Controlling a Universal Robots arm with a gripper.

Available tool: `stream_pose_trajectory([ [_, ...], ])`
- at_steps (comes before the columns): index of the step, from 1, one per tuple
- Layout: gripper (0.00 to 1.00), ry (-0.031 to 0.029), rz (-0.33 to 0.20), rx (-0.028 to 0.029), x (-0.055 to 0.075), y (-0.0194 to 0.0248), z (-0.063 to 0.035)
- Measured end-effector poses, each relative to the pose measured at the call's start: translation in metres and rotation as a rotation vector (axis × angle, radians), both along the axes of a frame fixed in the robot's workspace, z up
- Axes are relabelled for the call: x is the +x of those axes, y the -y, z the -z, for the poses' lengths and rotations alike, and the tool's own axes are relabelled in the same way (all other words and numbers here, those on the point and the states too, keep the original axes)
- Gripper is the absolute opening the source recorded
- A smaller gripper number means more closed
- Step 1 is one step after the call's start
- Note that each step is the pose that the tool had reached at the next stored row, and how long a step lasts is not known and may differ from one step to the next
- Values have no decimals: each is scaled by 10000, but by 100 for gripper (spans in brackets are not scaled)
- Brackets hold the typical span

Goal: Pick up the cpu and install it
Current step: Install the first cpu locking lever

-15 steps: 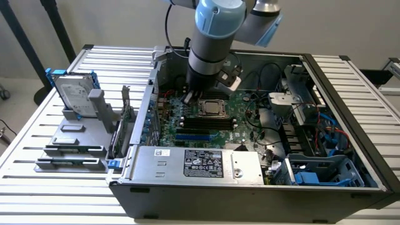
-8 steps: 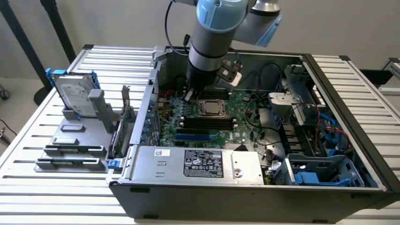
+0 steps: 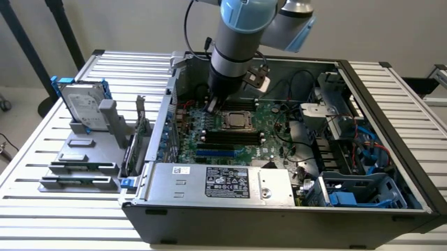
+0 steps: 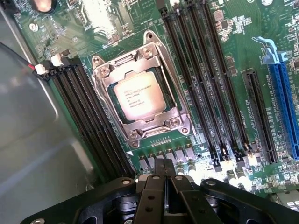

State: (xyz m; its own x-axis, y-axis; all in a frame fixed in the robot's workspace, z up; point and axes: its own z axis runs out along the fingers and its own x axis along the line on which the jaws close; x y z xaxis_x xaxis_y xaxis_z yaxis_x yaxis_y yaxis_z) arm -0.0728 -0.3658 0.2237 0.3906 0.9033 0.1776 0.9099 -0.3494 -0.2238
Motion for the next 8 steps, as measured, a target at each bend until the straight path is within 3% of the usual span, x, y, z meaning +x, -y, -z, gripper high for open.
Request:
stream_pose_trajectory([
  [4, 11, 124, -279, -21, 0, -41, 0],
  [8, 11, 214, -573, -102, 0, -63, -3],
])
